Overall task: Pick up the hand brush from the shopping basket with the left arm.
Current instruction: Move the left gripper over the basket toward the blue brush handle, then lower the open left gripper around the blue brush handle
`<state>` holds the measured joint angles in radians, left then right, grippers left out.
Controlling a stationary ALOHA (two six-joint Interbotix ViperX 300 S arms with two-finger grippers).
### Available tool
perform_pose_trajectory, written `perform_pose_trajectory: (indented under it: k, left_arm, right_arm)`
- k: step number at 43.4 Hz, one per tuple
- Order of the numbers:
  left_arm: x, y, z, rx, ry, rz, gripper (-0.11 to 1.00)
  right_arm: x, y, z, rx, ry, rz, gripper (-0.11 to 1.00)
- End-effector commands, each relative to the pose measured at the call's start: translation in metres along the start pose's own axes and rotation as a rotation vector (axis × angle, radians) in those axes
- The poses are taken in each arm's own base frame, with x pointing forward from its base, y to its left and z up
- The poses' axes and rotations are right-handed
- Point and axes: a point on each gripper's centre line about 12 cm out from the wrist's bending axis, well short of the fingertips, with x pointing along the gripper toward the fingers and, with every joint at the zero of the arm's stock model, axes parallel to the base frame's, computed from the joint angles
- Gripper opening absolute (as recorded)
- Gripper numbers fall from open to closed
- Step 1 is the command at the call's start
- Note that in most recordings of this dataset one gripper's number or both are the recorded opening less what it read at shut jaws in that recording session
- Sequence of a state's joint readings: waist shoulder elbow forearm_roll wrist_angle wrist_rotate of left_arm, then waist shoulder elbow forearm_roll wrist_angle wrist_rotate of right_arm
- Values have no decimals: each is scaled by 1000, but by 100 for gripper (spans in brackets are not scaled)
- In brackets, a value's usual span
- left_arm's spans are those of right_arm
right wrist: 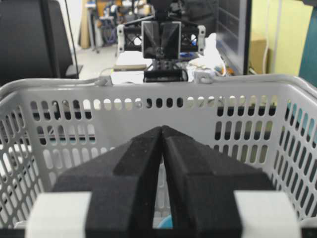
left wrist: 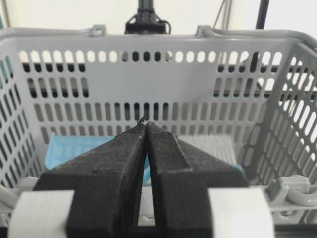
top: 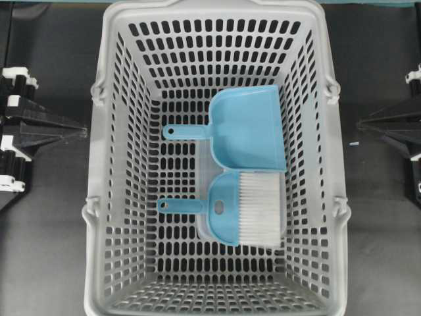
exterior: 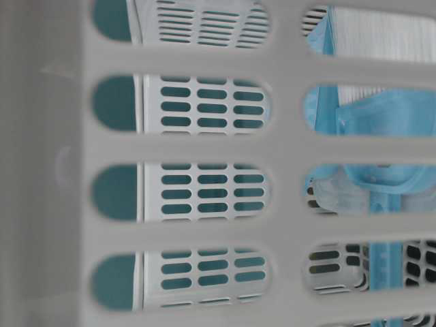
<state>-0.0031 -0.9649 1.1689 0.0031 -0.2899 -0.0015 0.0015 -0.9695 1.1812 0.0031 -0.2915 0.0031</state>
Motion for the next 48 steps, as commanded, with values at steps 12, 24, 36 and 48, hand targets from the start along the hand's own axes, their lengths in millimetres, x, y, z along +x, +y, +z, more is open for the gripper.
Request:
perform_pose_trajectory:
  k: [12,24,36,48]
  left_arm:
    - [37,-1,50,-28,310,3,0]
    - [73,-12,77,-18,552,-23,0]
    - [121,-21,64,-6,757,-32,0]
    - [149,-24,51,-4,893,-25,1]
  right_arm:
    - [6,-1,15,34,124,-8,0]
    - [5,0,24,32,281,-6,0]
    - [4,0,24,26,291,-5,0]
    - [4,0,24,26,298,-5,13]
